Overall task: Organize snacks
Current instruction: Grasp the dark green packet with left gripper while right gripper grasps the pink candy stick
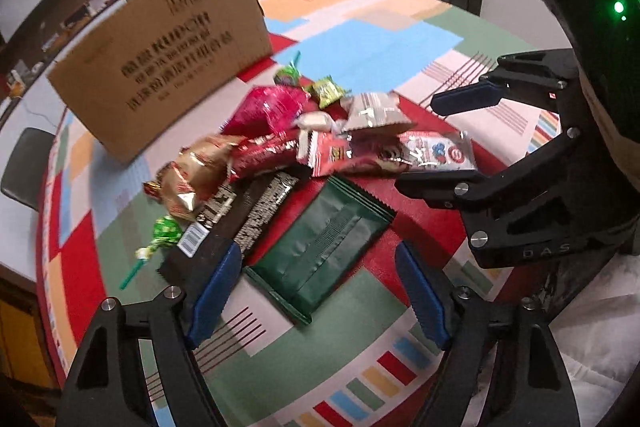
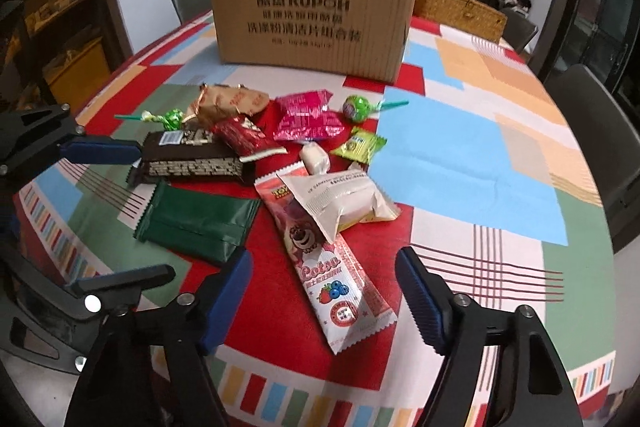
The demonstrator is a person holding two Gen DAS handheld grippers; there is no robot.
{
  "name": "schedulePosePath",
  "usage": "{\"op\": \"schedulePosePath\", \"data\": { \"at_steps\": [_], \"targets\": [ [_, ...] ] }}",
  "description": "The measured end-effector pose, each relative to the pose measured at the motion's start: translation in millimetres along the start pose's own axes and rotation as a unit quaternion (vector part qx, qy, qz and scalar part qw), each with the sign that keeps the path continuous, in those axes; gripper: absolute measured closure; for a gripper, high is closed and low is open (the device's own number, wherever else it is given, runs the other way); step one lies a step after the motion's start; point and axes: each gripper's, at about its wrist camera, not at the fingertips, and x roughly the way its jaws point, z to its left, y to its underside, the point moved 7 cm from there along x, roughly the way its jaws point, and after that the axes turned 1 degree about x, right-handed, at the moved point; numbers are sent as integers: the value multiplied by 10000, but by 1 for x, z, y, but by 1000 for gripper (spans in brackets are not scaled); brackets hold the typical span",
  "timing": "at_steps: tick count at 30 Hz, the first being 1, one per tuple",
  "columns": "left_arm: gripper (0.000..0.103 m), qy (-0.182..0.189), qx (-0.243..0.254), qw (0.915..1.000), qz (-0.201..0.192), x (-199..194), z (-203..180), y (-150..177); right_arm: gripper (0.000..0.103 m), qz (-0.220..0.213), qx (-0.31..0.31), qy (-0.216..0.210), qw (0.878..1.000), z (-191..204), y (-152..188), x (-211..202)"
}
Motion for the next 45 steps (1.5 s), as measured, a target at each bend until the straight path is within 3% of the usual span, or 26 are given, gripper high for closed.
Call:
{"op": "schedulePosePath", "data": {
  "at_steps": [8,18,22,27,31,39,45],
  "targets": [
    [35,309,2,9993,229,22,1,-1,40,204,-67,-141,9997,0,2,19],
    [38,768,-230,9965,236,35,1,-6,43,188,-186,-186,9995,2,1,26],
    [39,771,-260,9966,149,37,1,-9,46,139,-236,-207,9994,4,-1,27],
    [54,726,-349,9967,73,36,1,-11,51,110,-288,-203,9993,6,-1,26],
    [60,761,-544,9956,110,33,3,-9,65,105,-389,-166,9990,10,0,24],
    [60,905,-1008,9907,99,28,9,-6,78,144,-402,-137,9990,15,0,20],
    [60,855,-1155,9896,-109,9,12,-5,78,75,-207,-286,9993,19,-4,8]
  ]
}}
